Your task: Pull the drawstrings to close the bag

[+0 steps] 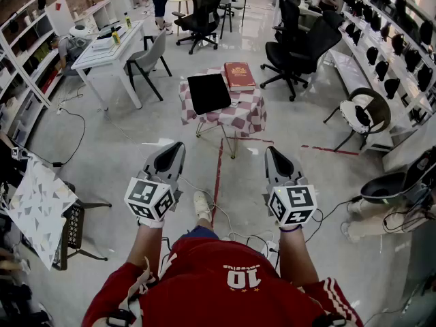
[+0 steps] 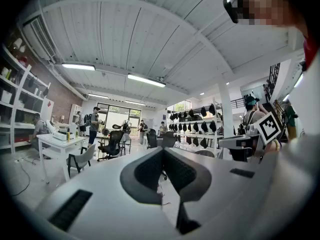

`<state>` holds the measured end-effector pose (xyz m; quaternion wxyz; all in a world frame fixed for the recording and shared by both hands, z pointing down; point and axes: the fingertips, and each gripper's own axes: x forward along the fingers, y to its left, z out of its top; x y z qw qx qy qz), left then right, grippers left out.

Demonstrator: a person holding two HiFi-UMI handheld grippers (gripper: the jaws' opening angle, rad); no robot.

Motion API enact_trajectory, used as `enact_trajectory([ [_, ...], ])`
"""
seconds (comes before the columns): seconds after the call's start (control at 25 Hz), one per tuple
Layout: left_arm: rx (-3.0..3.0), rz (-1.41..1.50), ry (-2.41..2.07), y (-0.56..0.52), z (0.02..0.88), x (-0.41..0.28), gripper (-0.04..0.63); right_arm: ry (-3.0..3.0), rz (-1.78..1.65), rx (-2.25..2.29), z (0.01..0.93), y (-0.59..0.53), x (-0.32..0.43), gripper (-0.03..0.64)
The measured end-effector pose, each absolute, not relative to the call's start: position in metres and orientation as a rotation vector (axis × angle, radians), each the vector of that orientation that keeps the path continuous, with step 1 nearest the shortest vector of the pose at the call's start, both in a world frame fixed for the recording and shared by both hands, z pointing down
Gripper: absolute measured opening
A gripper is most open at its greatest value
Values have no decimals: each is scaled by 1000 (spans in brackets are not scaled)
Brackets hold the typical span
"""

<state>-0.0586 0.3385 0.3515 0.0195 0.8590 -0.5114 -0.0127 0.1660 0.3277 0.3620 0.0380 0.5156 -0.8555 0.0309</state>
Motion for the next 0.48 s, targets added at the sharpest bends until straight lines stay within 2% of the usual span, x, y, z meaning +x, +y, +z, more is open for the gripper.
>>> enact_trajectory([
  [0.48, 2661, -46, -1596, 325, 349, -66, 9, -2631, 50, 1568, 355, 313, 155, 17],
])
